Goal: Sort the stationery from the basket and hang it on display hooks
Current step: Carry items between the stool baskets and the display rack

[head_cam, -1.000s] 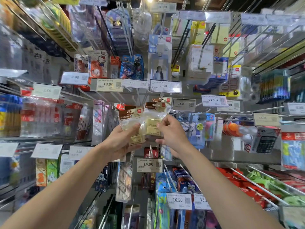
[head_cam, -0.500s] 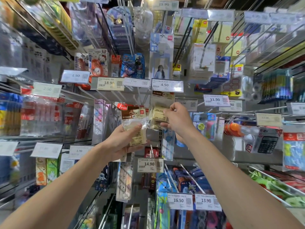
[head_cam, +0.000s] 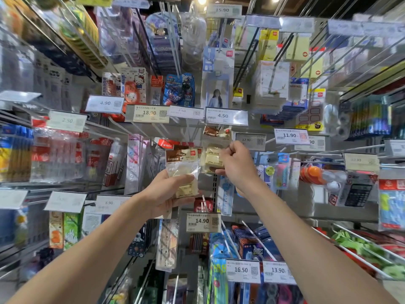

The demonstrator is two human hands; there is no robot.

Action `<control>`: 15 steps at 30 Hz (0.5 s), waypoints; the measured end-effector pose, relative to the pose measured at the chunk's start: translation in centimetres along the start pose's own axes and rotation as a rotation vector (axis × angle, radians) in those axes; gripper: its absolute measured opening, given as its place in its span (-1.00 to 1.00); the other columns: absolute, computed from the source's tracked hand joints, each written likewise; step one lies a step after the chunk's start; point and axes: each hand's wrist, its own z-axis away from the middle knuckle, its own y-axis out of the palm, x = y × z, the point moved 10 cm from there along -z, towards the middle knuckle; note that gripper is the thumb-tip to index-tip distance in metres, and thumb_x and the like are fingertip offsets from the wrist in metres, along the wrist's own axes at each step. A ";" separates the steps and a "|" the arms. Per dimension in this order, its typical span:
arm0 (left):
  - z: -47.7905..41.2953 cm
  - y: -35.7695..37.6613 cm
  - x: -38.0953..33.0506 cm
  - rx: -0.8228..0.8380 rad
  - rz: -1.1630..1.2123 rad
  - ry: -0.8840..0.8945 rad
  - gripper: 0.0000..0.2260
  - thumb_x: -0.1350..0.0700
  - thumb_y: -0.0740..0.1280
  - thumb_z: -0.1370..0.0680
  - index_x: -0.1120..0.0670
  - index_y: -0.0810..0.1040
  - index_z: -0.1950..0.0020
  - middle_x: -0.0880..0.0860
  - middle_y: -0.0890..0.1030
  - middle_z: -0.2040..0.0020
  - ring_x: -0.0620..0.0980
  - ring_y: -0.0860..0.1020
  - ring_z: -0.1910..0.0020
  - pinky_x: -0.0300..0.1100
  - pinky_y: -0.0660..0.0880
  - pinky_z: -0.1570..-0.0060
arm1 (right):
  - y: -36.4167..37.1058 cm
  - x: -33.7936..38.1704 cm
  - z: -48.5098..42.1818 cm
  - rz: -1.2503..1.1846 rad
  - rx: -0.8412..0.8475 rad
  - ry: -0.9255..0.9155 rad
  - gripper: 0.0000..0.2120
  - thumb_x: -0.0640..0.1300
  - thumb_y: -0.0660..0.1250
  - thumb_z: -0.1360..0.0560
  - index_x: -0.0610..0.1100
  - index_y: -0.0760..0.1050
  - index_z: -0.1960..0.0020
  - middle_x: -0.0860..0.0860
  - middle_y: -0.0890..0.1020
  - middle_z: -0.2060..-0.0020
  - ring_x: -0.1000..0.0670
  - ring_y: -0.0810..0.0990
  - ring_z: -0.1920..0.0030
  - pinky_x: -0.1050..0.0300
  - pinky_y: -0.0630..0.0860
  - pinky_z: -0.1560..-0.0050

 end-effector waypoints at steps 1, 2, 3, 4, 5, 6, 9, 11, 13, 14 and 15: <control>0.0 0.0 0.0 -0.003 -0.004 0.001 -0.89 0.22 0.37 -0.64 0.15 0.54 -0.16 0.23 0.74 -0.03 0.19 0.74 0.01 -0.12 0.69 0.29 | -0.2 0.3 0.2 0.007 -0.016 -0.029 -0.80 -0.23 0.20 -0.68 -0.17 0.29 0.11 -0.02 0.37 0.20 0.05 0.54 0.25 0.09 0.68 0.19; 0.0 0.0 0.0 -0.008 -0.011 0.002 -0.90 0.22 0.37 -0.64 0.15 0.54 -0.15 0.22 0.74 -0.02 0.20 0.73 0.00 -0.12 0.69 0.27 | -0.4 0.6 0.3 0.016 -0.036 -0.051 -0.79 -0.24 0.20 -0.68 -0.15 0.27 0.12 -0.03 0.37 0.20 0.02 0.53 0.23 0.16 0.65 0.24; 0.0 0.0 0.0 -0.012 -0.016 0.004 -0.91 0.22 0.37 -0.64 0.15 0.54 -0.14 0.22 0.74 -0.01 0.21 0.73 -0.02 -0.11 0.69 0.26 | -0.7 0.8 0.3 0.021 -0.055 -0.069 -0.78 -0.24 0.20 -0.68 -0.14 0.27 0.13 -0.04 0.39 0.19 -0.01 0.53 0.22 0.21 0.62 0.27; 0.0 -0.1 0.0 -0.014 -0.018 0.004 -0.91 0.22 0.37 -0.64 0.14 0.55 -0.14 0.22 0.74 -0.02 0.22 0.72 -0.04 -0.11 0.69 0.26 | -1.0 0.9 0.3 0.023 -0.072 -0.086 -0.78 -0.23 0.19 -0.68 -0.14 0.27 0.13 -0.05 0.40 0.18 -0.02 0.53 0.21 0.24 0.61 0.28; 0.1 0.0 0.0 -0.012 -0.018 0.004 -0.90 0.22 0.37 -0.64 0.14 0.55 -0.14 0.22 0.74 -0.03 0.22 0.72 -0.04 -0.11 0.69 0.26 | -1.3 1.2 0.3 0.019 -0.086 -0.104 -0.78 -0.23 0.19 -0.68 -0.14 0.27 0.13 -0.05 0.41 0.18 -0.01 0.51 0.21 0.26 0.60 0.29; 0.0 0.0 0.0 -0.010 -0.017 0.002 -0.89 0.22 0.37 -0.64 0.14 0.55 -0.16 0.23 0.73 -0.04 0.22 0.73 -0.03 -0.10 0.69 0.26 | -1.6 1.5 0.4 0.012 -0.097 -0.125 -0.78 -0.24 0.19 -0.69 -0.14 0.27 0.12 -0.04 0.40 0.18 0.00 0.50 0.22 0.27 0.59 0.29; -0.1 -0.2 0.0 -0.018 -0.003 0.000 -0.89 0.22 0.38 -0.63 0.15 0.55 -0.15 0.24 0.73 -0.06 0.18 0.74 0.03 -0.12 0.69 0.32 | -2.1 2.1 0.7 -0.008 -0.103 -0.183 -0.78 -0.25 0.19 -0.68 -0.15 0.27 0.13 -0.03 0.38 0.21 0.03 0.47 0.25 0.24 0.59 0.27; -0.2 -0.2 0.0 -0.022 -0.002 0.007 -0.89 0.23 0.39 -0.63 0.16 0.55 -0.15 0.20 0.74 0.01 0.15 0.74 0.08 -0.11 0.69 0.31 | -2.2 2.4 1.0 -0.020 -0.098 -0.216 -0.78 -0.24 0.20 -0.68 -0.15 0.28 0.13 -0.02 0.37 0.23 0.02 0.46 0.26 0.12 0.62 0.26; -0.2 -0.2 -0.1 -0.026 -0.002 0.014 -0.89 0.23 0.39 -0.62 0.16 0.53 -0.13 0.15 0.75 0.11 0.11 0.74 0.14 -0.09 0.70 0.28 | -2.3 2.8 1.4 -0.016 -0.104 -0.245 -0.78 -0.20 0.23 -0.66 -0.11 0.29 0.15 -0.01 0.38 0.26 -0.06 0.46 0.24 -0.17 0.65 0.21; -0.2 -0.2 -0.1 -0.024 -0.004 0.016 -0.91 0.24 0.39 -0.62 0.16 0.52 -0.11 0.13 0.74 0.15 0.10 0.74 0.17 -0.08 0.70 0.26 | -2.4 3.0 1.6 -0.010 -0.111 -0.255 -0.79 -0.16 0.24 -0.64 -0.08 0.30 0.16 -0.01 0.38 0.27 -0.14 0.45 0.23 -0.29 0.63 0.17; -0.3 -0.1 -0.1 -0.018 -0.007 0.015 -0.92 0.24 0.39 -0.62 0.16 0.52 -0.09 0.12 0.74 0.17 0.09 0.74 0.18 -0.08 0.69 0.25 | -2.5 3.1 1.8 -0.005 -0.115 -0.260 -0.79 -0.12 0.25 -0.61 -0.05 0.30 0.17 0.00 0.38 0.27 -0.23 0.45 0.21 -0.35 0.59 0.15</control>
